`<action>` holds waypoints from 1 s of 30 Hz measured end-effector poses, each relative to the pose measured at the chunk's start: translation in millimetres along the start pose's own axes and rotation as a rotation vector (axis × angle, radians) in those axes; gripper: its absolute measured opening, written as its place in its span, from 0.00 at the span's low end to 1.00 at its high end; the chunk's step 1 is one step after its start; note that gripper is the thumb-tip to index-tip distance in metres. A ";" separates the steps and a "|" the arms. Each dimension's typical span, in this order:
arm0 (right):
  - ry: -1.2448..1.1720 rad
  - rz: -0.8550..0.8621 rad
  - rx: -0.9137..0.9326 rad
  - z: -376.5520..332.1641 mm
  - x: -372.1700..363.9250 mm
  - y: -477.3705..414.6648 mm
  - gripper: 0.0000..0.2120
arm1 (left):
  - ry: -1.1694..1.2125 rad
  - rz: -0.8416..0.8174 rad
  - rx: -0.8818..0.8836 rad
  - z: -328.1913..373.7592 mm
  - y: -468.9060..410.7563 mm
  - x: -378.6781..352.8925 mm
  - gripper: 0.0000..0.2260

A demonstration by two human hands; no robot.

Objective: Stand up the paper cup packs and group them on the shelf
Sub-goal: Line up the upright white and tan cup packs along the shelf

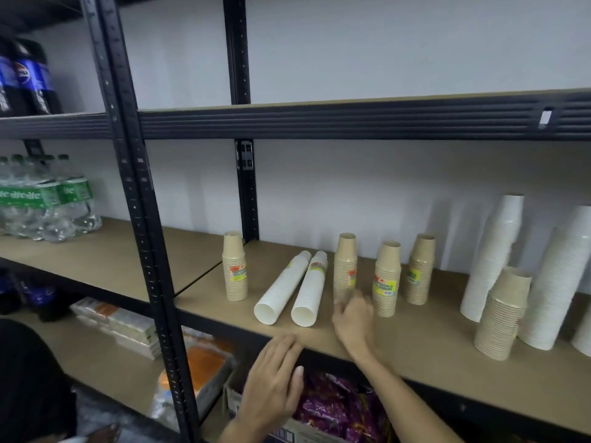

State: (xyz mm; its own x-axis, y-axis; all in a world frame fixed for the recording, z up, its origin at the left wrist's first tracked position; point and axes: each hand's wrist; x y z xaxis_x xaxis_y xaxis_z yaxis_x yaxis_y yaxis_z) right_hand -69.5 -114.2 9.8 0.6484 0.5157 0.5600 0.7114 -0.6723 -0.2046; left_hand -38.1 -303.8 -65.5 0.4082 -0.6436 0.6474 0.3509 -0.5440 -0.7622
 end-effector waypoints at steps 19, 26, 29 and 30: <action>0.023 -0.432 -0.072 -68.1 -12.3 -11.7 0.20 | -0.178 -0.232 0.546 -131.4 -12.2 15.6 0.32; -0.096 -0.200 0.107 -55.3 -60.5 -16.9 0.19 | -0.190 -0.243 0.541 -129.7 -11.2 16.6 0.31; -0.111 -0.209 0.068 -52.6 -69.9 -24.0 0.21 | -0.197 -0.240 0.544 -128.3 -12.5 15.0 0.32; -0.123 -0.206 0.060 -53.4 -72.0 -27.2 0.22 | -0.197 -0.243 0.542 -128.4 -12.1 15.2 0.32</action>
State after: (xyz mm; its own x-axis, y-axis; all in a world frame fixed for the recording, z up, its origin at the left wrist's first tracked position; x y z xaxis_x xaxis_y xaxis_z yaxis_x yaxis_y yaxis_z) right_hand -150.0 -161.4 17.9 0.5135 0.7016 0.4940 0.8445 -0.5154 -0.1458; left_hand -144.4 -376.1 -46.9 0.3926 -0.3967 0.8298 0.8099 -0.2785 -0.5163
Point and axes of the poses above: each hand's wrist, its own y-axis away from the middle knuckle, its own x-axis out of the back of the hand, z = x × y, and after that the axes turned 10 degrees about -x, right-handed
